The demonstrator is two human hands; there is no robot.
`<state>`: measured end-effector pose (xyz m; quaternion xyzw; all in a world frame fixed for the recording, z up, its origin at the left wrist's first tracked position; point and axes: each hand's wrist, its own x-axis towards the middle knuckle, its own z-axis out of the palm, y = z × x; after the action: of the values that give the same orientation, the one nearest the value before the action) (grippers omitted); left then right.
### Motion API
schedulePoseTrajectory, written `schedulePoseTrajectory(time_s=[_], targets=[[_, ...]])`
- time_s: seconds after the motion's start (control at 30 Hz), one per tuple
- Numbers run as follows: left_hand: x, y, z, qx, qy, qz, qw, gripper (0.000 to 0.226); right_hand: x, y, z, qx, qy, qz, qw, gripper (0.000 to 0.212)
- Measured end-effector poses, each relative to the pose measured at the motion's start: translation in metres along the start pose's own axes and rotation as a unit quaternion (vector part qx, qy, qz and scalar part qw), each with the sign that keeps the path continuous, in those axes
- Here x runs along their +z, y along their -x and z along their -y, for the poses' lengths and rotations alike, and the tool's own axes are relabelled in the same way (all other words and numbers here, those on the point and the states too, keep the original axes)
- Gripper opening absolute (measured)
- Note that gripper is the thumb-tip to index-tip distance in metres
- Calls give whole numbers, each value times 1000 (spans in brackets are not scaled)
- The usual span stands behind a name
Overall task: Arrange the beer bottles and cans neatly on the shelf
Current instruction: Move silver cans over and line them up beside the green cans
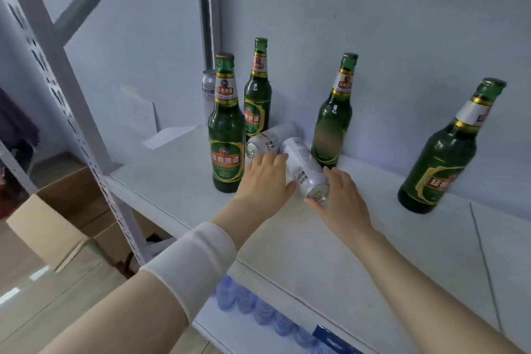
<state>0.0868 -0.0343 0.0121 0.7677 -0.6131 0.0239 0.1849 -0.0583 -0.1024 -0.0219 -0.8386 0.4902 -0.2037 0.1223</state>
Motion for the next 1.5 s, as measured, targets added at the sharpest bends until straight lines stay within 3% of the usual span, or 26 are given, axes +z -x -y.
schedulePoseTrajectory(time_s=[0.1, 0.17, 0.27, 0.37, 0.43, 0.53, 0.7, 0.87, 1.0, 1.1, 1.3, 1.5], targets=[[11, -27, 5, -42, 47, 9, 998, 61, 13, -15, 1, 18, -25, -1, 1000, 88], [22, -47, 7, -113, 135, 6, 984, 63, 23, -21, 3, 31, -56, -13, 998, 88], [33, -76, 12, -252, 274, -40, 927, 68, 33, -23, 5, 39, -102, -68, 992, 77], [44, -96, 17, -336, 322, -71, 882, 74, 32, -14, 2, 46, -128, -93, 986, 72], [50, -102, 19, -356, 345, -68, 866, 80, 28, -3, -3, 52, -155, -94, 982, 73], [59, -106, 22, -353, 343, -72, 868, 84, 16, 14, -15, 53, -154, -106, 981, 74], [66, -103, 25, -355, 347, -92, 863, 78, -9, 27, -21, 71, -133, -134, 980, 70], [52, -80, 15, -268, 324, -142, 896, 75, -45, 28, -18, 88, -159, -155, 971, 64], [34, -53, 4, -92, 336, -196, 916, 71, -73, 24, -17, 104, -175, -172, 964, 61], [16, -44, -5, -33, 337, -212, 917, 71, -90, 20, -16, 107, -164, -168, 966, 63], [-8, -36, -11, 43, 314, -166, 934, 70, -106, 18, -13, 93, -166, -116, 975, 57], [-14, -36, -10, 38, 379, -72, 922, 89, -89, 13, -9, 95, -225, -112, 963, 72]])
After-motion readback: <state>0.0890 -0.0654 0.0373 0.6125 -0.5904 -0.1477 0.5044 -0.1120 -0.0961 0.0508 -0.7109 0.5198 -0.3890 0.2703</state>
